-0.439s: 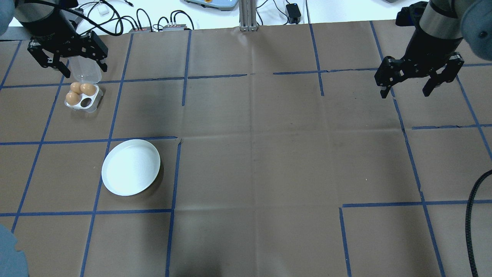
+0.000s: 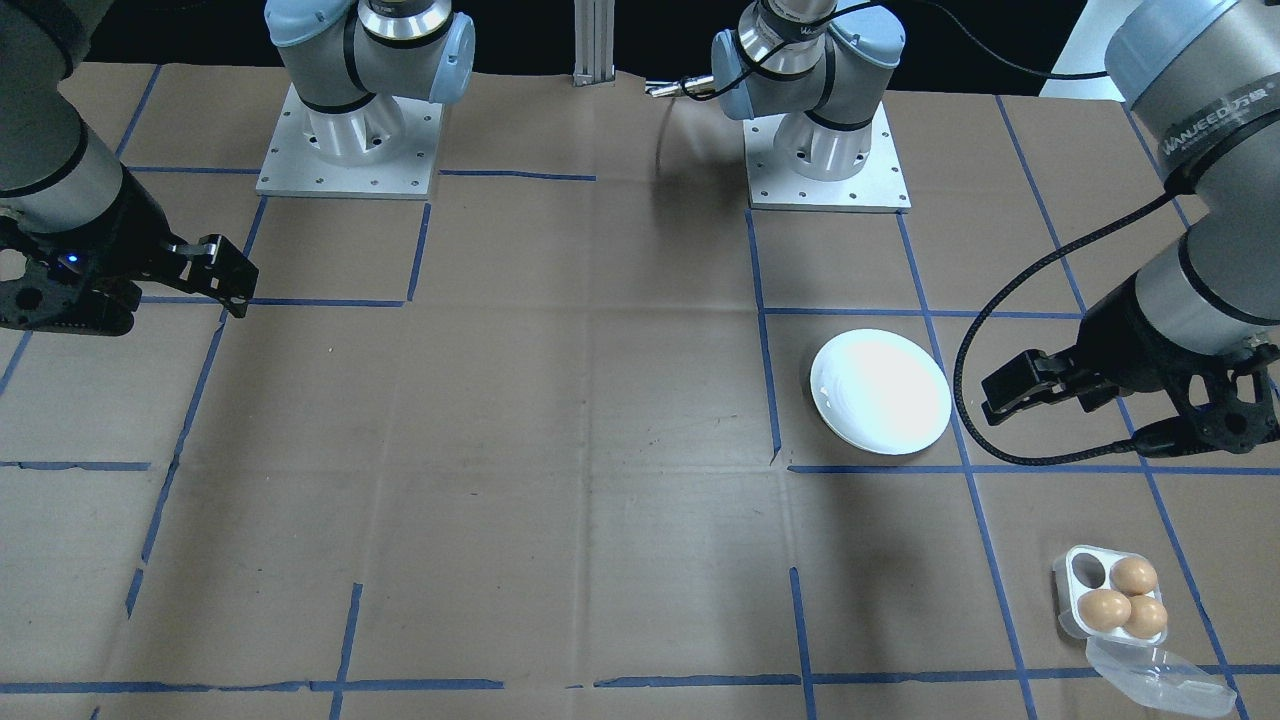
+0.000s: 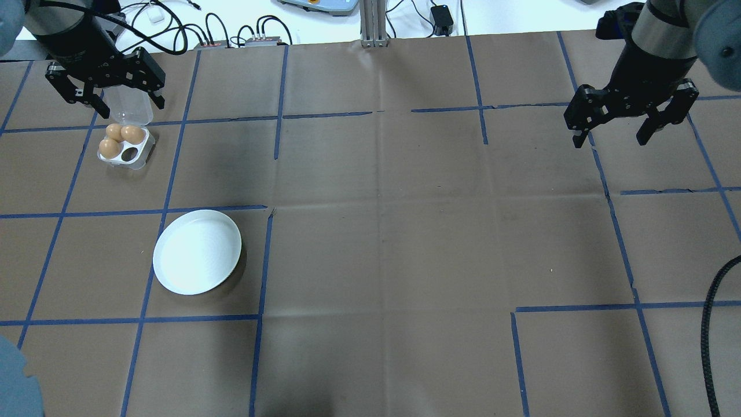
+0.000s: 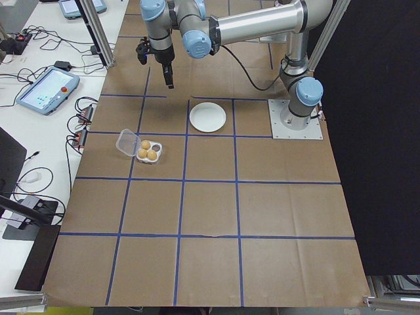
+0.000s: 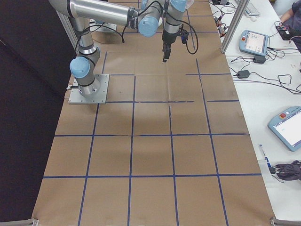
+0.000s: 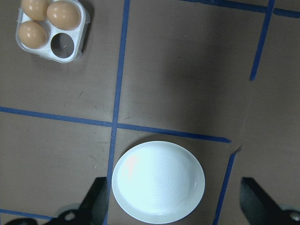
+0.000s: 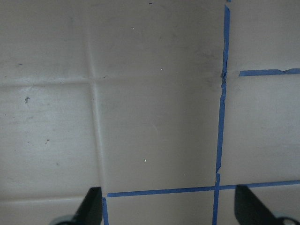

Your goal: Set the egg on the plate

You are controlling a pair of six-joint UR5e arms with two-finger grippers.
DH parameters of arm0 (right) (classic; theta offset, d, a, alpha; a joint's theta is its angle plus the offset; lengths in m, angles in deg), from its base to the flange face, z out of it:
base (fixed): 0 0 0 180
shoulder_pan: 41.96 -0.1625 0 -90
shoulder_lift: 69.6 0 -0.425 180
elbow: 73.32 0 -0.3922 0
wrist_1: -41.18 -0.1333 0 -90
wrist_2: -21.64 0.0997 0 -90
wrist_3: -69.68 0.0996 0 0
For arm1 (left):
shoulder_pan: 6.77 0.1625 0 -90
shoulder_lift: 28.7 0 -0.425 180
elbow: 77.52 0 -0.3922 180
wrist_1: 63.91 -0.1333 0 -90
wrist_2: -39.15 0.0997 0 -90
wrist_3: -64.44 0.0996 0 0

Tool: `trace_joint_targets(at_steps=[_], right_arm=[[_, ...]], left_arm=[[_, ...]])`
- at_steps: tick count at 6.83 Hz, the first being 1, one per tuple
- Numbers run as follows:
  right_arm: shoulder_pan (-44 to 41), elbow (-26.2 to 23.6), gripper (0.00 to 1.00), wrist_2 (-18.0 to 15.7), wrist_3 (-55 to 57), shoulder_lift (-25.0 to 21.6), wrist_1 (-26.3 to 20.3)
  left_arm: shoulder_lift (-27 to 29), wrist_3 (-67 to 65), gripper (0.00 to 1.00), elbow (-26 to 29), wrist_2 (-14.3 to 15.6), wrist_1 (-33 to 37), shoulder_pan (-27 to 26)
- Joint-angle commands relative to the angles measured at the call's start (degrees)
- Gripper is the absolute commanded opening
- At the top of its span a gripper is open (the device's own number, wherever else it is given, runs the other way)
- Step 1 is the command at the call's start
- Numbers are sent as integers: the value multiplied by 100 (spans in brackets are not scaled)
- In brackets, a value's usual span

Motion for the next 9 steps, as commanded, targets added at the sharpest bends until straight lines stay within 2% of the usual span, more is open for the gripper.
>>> trace_joint_targets(at_steps=[1,6,8,9], right_arm=[[0,0,100,0,0,0,0],[0,0,100,0,0,0,0],[0,0,100,0,0,0,0],[0,0,100,0,0,0,0]], left_arm=[[-20,-95,100,-28,0,7,5],[-63,-69,100,-37,8,-2,49],[33,995,100,-72,52,-141,460],[277,1316,100,-72,70,-491,697]])
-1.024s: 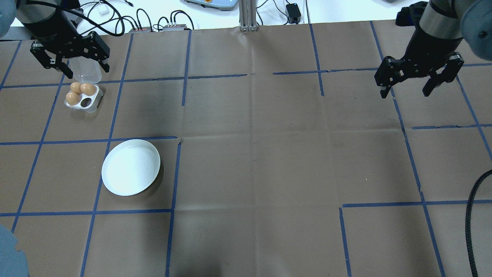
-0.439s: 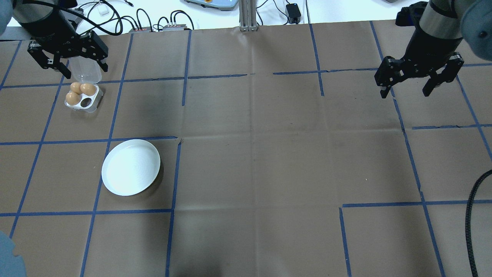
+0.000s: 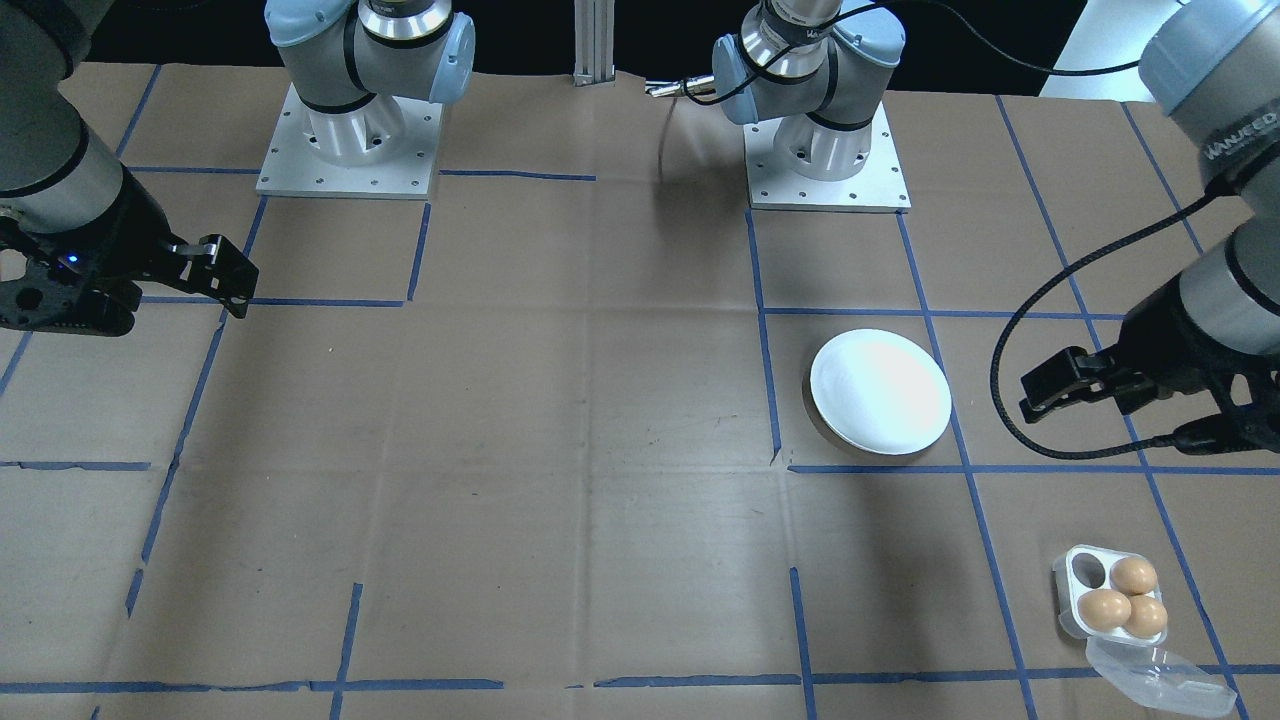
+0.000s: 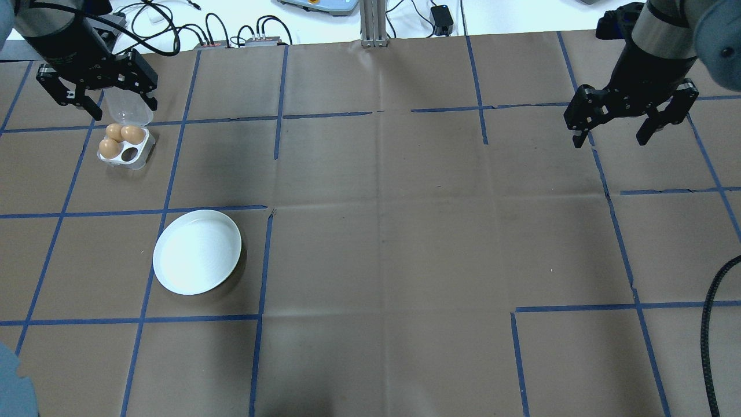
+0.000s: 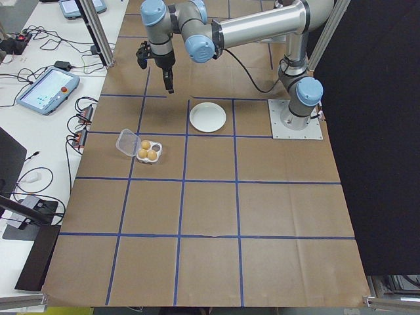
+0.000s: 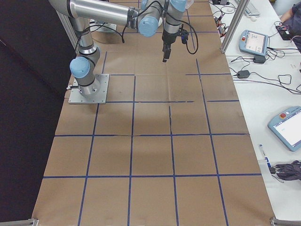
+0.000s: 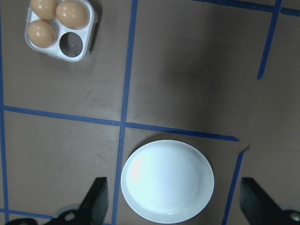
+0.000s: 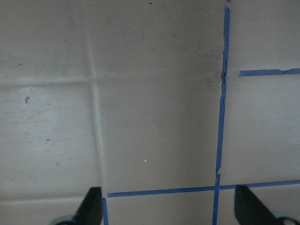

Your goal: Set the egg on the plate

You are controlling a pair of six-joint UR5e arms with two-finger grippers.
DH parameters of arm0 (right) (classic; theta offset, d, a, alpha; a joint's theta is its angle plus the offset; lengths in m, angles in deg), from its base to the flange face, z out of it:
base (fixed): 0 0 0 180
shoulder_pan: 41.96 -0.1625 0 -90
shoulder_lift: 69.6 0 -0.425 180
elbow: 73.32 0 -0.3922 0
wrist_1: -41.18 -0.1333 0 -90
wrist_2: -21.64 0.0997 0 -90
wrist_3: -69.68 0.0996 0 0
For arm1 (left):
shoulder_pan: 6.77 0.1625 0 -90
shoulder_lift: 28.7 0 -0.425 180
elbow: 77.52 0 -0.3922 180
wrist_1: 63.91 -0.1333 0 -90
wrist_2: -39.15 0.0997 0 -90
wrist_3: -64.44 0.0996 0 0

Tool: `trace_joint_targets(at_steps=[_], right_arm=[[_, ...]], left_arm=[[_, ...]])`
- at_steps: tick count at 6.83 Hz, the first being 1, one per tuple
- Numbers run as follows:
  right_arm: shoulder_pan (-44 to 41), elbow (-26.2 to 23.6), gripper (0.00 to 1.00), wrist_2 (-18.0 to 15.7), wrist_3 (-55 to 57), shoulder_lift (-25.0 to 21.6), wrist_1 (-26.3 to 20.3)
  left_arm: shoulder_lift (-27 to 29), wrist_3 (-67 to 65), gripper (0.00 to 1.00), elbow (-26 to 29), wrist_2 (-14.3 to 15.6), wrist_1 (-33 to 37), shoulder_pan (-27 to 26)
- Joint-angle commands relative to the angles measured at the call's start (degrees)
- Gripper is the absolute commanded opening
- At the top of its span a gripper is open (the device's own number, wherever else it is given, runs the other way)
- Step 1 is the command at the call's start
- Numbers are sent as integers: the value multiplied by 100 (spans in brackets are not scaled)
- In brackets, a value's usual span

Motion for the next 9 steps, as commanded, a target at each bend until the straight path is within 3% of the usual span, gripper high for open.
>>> trace_joint_targets(at_steps=[1,3,4,5,9], right_arm=[[0,0,100,0,0,0,0],[0,0,100,0,0,0,0],[0,0,100,0,0,0,0],[0,0,100,0,0,0,0],[0,0,100,0,0,0,0]], left_arm=[[524,893,100,-16,43,-879,516],[1287,1607,100,132,26,-1287,1060],[1692,2218,100,124,43,-2211,1167],[1992,2381,100,150,-26,-2543,1186],[2302,2470,99,46,-62,-2476,1142]])
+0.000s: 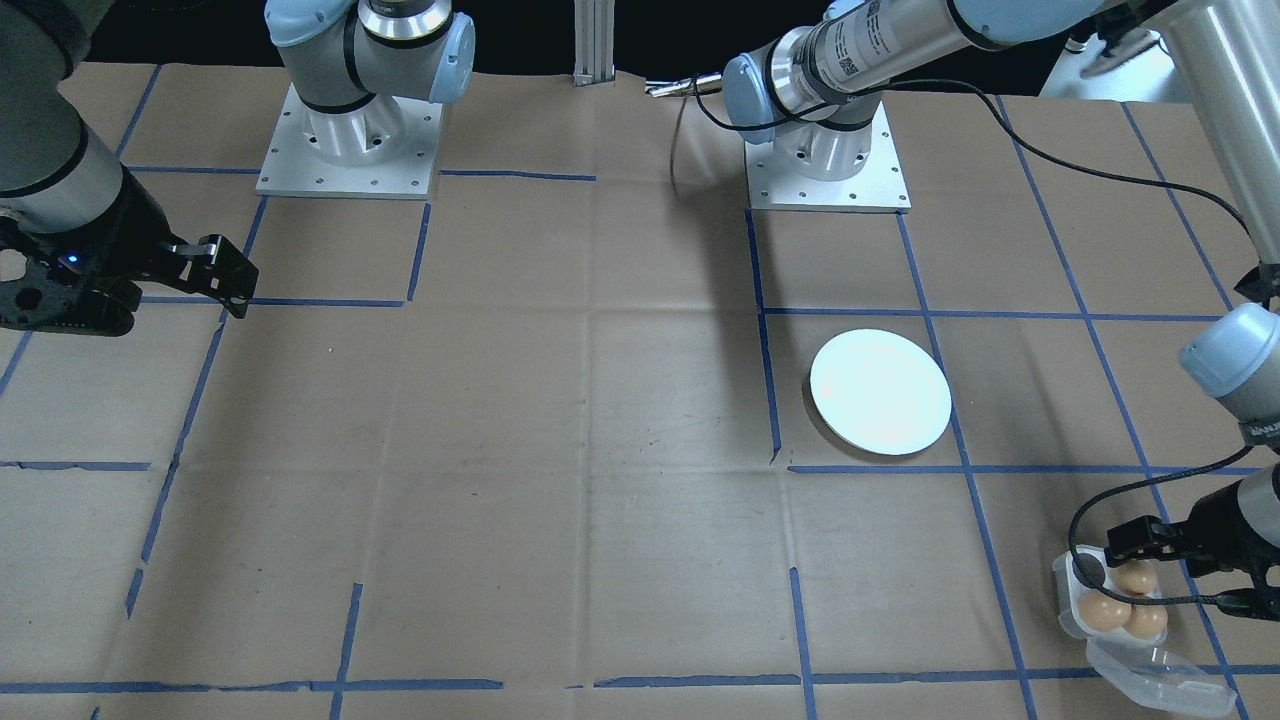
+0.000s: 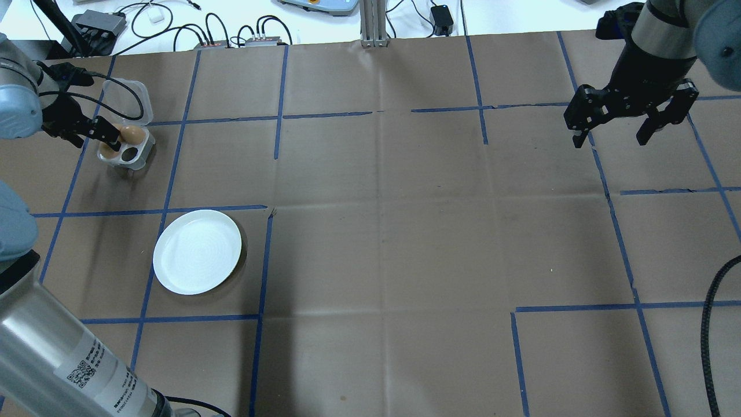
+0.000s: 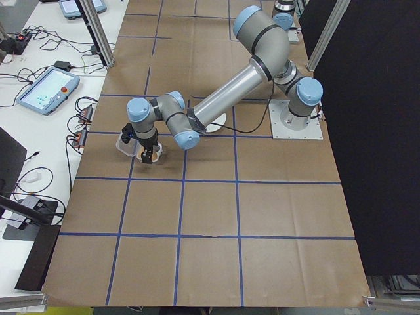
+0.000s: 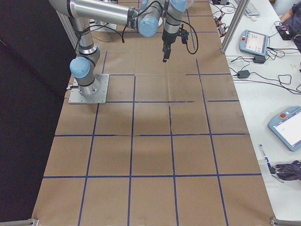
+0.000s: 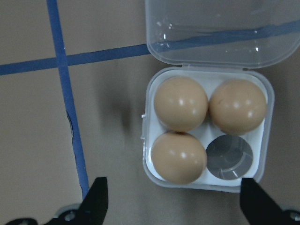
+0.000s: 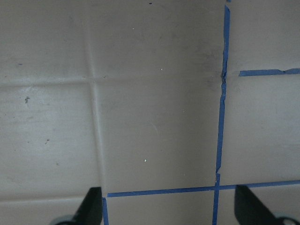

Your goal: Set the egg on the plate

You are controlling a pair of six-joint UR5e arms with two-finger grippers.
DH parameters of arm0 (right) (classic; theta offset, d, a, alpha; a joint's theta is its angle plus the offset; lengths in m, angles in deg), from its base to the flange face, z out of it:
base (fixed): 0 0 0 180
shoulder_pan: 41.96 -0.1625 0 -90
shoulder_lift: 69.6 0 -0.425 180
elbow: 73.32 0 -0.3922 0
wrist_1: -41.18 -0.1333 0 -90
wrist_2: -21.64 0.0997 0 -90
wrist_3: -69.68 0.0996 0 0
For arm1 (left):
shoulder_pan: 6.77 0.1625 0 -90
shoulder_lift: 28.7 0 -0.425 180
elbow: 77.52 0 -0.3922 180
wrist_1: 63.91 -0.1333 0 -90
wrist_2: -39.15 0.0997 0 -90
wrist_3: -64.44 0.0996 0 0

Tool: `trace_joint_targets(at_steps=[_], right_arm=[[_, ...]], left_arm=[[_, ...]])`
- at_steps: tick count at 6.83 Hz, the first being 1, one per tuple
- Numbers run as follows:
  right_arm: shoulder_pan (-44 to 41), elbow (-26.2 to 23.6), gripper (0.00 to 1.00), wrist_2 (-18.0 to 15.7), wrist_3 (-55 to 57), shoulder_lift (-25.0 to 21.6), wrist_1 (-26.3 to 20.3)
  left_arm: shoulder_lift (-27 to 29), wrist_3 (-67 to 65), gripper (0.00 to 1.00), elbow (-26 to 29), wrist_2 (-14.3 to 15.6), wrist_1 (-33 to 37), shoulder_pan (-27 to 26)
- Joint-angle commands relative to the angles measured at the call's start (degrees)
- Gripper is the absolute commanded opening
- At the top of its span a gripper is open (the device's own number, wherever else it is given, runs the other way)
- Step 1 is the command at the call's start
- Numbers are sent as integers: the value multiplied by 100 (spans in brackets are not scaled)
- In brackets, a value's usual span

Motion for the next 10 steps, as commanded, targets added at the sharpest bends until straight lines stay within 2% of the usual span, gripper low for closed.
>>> trace_joint_targets(at_steps=[1,2,4,5,7,8,10], right_arm=[[0,0,100,0,0,0,0],[0,0,100,0,0,0,0],[0,0,100,0,0,0,0],[0,0,100,0,0,0,0],[0,0,100,0,0,0,0],[0,0,100,0,0,0,0],[0,0,100,0,0,0,0]], left_arm=[[71,10,93,36,6,34,-4],[149,1,89,63,-11,-18,-4],[194,1,88,64,-98,-45,5],[168,-7,82,64,-125,-45,-4],[132,-16,56,72,-117,-45,-4],[132,-16,50,81,-108,-45,-4],[106,-16,47,72,-108,-45,-4]])
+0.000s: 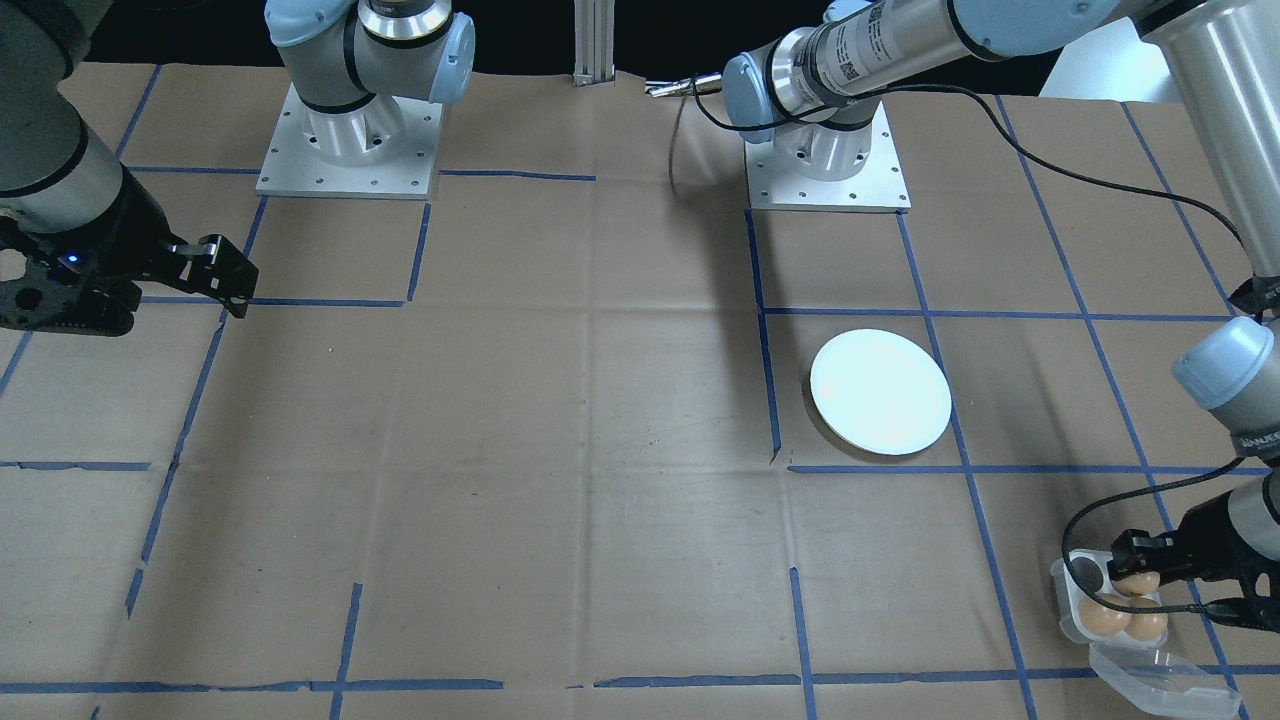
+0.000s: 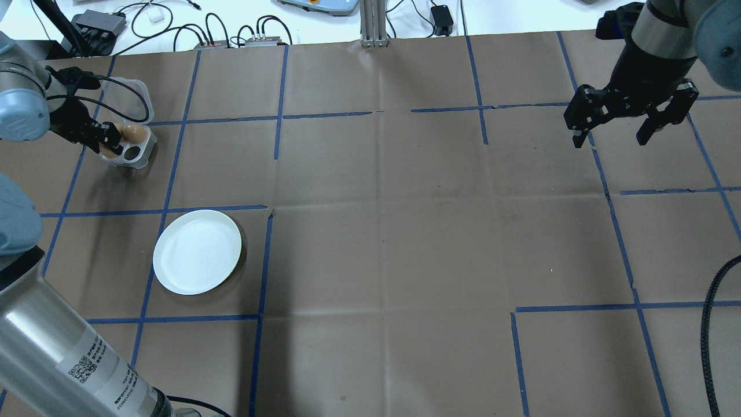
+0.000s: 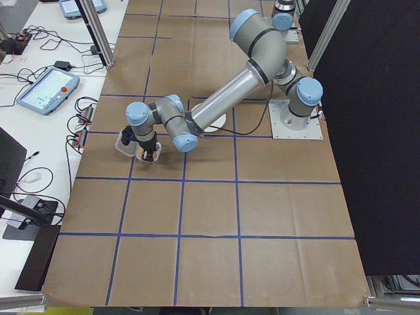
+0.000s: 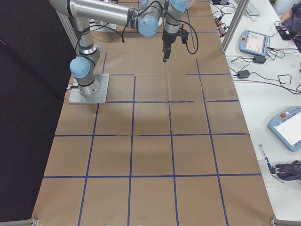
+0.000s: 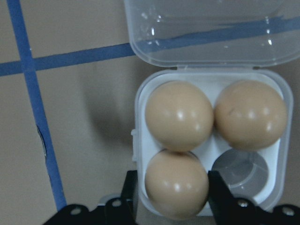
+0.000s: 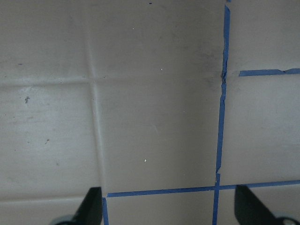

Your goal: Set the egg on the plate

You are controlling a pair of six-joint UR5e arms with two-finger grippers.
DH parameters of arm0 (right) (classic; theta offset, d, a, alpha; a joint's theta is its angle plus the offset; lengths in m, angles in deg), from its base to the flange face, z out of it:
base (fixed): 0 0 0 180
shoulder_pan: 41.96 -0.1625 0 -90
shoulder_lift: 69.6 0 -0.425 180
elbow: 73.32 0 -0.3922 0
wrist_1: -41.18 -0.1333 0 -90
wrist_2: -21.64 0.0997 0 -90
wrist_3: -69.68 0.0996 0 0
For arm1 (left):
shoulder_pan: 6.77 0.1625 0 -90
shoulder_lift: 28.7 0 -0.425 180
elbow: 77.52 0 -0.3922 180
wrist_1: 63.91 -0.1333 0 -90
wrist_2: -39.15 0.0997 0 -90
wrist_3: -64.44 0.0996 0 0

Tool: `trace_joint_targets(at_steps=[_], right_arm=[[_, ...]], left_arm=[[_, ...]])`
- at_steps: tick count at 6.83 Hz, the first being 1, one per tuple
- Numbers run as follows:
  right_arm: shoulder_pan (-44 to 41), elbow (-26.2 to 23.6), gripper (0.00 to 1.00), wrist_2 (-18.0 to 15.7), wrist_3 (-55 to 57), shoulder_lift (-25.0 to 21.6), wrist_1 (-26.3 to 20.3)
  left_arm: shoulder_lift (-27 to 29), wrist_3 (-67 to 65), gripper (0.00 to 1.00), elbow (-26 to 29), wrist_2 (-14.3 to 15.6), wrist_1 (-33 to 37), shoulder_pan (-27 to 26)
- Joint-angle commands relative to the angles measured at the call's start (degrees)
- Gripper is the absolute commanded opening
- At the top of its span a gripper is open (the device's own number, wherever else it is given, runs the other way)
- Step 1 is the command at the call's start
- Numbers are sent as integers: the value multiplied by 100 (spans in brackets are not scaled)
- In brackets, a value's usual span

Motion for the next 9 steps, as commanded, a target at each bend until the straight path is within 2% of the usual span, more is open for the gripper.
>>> trace_joint_targets(at_steps=[1,3,5,7,9], right_arm=[[0,0,100,0,0,0,0],[0,0,100,0,0,0,0],[0,0,100,0,0,0,0],[0,0,100,0,0,0,0],[0,0,100,0,0,0,0]], left_arm=[[-24,9,47,-2,-8,4,1],[-33,9,24,-2,-8,4,1],[-191,9,11,-11,10,56,-17],[-454,0,7,-107,10,240,-17],[-1023,-366,5,-404,-113,984,-96]])
